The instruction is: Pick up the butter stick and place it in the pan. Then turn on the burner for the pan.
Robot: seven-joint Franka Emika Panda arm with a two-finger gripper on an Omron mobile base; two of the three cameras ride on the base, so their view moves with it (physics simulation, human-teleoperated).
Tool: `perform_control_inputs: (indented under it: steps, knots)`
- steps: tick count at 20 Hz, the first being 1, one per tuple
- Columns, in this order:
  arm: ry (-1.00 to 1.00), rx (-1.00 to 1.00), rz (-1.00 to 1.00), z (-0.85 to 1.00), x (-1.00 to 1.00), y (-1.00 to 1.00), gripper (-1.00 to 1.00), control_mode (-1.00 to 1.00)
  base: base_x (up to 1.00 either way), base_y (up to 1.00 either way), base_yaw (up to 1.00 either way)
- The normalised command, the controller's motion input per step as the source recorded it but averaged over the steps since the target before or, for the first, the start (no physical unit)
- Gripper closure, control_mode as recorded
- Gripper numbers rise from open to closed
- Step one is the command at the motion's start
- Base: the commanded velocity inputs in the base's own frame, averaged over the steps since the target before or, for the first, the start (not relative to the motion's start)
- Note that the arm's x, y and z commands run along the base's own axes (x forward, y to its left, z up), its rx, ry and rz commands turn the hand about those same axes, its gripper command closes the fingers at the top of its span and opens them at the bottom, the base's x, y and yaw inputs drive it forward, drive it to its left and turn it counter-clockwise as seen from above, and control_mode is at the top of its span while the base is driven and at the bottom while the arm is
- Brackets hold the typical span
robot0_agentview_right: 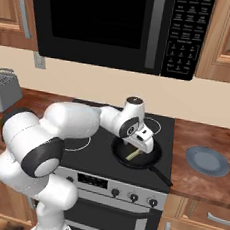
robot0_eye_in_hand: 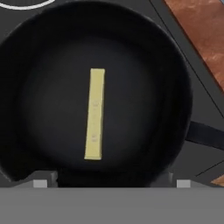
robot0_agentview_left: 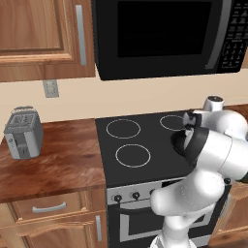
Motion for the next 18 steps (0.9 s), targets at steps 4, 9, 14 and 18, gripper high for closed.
perform_control_inputs:
  steps: [4,9,14,18]
  knots:
    - [-0.09,0.00,0.11,0.07,-0.49,0.00,-1.00,-1.00,0.00,0.00,0.00]
    - [-0.14,0.00,0.14,0.00,-0.50,0.00,-1.00,-1.00,0.00,0.00,0.00]
    - [-0.18,0.00,0.13,0.00,-0.30,-0.18,-1.00,-1.00,0.00,0.00,0.00]
    - [-0.20,0.00,0.14,-0.01,-0.28,-0.24,-1.00,-1.00,0.00,0.00,0.00]
